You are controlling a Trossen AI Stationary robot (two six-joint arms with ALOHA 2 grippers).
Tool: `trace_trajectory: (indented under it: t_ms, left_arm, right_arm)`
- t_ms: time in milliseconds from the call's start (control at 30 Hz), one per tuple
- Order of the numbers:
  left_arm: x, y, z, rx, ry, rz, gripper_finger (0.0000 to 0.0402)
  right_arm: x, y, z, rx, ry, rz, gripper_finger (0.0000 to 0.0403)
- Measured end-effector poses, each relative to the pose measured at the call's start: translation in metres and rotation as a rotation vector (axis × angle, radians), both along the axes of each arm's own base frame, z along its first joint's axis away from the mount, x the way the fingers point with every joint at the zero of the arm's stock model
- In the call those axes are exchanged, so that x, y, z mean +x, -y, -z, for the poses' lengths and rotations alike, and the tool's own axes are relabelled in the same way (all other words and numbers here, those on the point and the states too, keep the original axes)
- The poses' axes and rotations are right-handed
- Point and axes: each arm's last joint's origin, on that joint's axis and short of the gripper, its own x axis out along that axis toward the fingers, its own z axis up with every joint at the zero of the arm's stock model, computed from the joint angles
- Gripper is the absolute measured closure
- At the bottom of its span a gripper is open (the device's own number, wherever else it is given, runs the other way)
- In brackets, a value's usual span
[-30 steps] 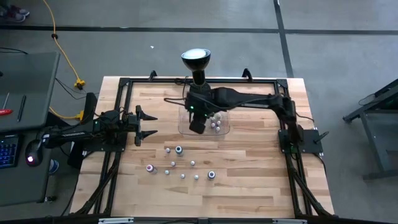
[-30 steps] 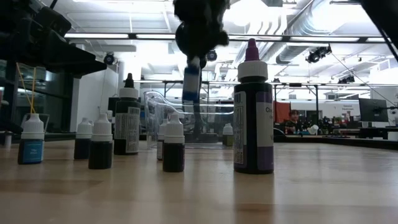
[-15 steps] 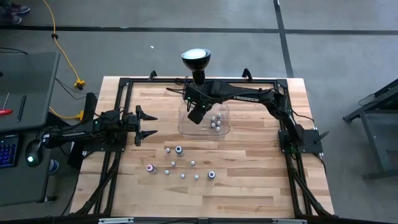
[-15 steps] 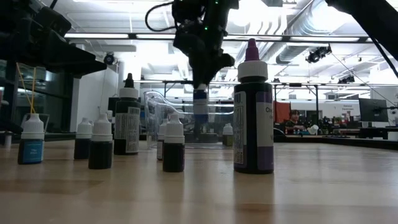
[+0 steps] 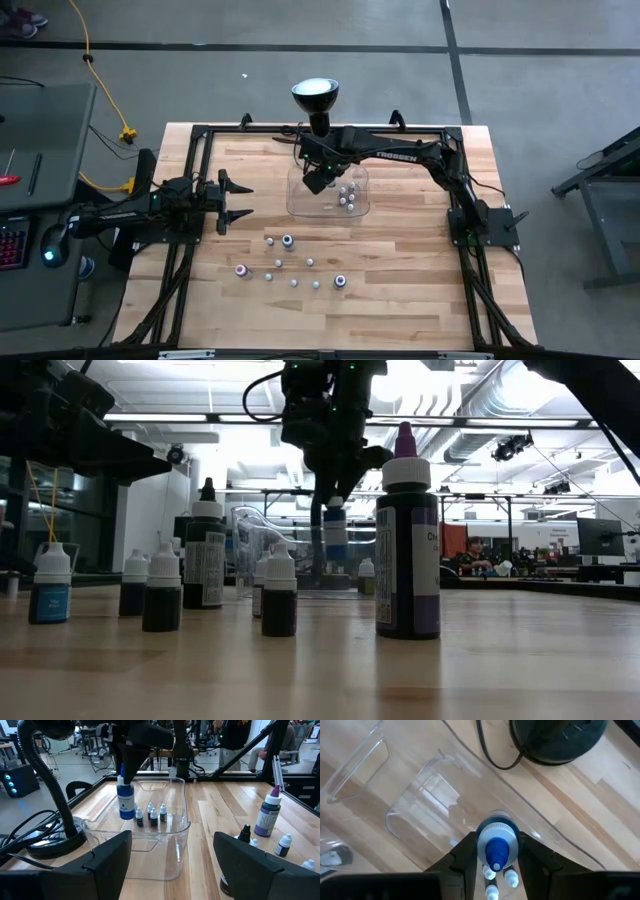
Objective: Pick & Place food coloring
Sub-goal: Put the large blue food coloring bottle into the transparent bin
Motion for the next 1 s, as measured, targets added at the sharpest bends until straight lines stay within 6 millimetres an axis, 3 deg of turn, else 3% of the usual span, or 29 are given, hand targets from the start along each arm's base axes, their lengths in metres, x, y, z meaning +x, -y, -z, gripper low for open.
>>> trace_trajectory:
  t_ms: [400, 633, 1000]
  left_arm:
    - [0.0, 0.0, 0.0, 0.0, -0.001, 0.0, 0.0124]
    - [0.0, 0.0, 0.0, 0.0, 0.0, 0.0, 0.0124]
    - [0.0, 0.0, 0.0, 0.0, 0.0, 0.0, 0.0124]
  right_arm:
    - [0.008, 0.002, 0.017, 0.009, -0.014, 0.021, 0.0295]
    - [0.007, 0.001, 0.048, 0.028, -0.038, 0.021, 0.0295]
    - [0.004, 0.004, 0.055, -0.005, 0.013, 0.03, 0.0295]
